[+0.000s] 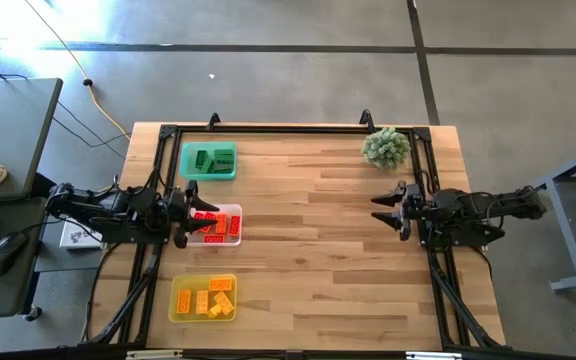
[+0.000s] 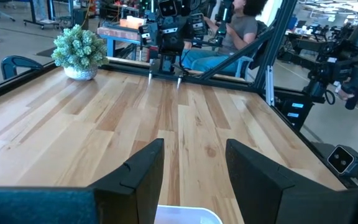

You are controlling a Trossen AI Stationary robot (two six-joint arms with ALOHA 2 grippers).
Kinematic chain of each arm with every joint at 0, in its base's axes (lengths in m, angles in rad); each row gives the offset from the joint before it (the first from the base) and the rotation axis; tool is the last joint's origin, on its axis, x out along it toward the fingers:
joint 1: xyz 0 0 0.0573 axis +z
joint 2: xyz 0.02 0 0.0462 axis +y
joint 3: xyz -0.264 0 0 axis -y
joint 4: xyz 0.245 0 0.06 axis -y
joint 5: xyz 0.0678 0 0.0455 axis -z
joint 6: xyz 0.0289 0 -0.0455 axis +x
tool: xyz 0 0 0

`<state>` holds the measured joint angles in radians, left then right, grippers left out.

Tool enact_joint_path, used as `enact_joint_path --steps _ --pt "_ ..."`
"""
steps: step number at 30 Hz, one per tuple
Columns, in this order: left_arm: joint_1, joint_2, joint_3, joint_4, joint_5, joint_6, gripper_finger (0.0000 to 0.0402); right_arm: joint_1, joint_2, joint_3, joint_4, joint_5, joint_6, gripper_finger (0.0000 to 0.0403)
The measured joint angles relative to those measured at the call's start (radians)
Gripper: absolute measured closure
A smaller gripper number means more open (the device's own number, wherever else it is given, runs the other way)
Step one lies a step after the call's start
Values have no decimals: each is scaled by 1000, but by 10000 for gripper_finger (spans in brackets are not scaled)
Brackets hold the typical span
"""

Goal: Sort & place blocks by color
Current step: Return to Home Position

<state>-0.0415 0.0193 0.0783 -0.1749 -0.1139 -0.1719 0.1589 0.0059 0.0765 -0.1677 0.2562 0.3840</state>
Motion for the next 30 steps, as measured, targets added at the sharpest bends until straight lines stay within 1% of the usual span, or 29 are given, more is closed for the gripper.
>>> enact_joint_path --steps 5,8,11,30 --pt "0 0 0 0 -2 0 241 0 0 0 0 -2 8 167" --pt "0 0 0 0 -2 0 241 0 0 0 0 -2 121 167" --pt "0 0 0 0 -2 0 241 0 0 0 0 -2 185 167" --pt "0 0 0 0 -2 0 241 0 0 0 -1 -2 192 167"
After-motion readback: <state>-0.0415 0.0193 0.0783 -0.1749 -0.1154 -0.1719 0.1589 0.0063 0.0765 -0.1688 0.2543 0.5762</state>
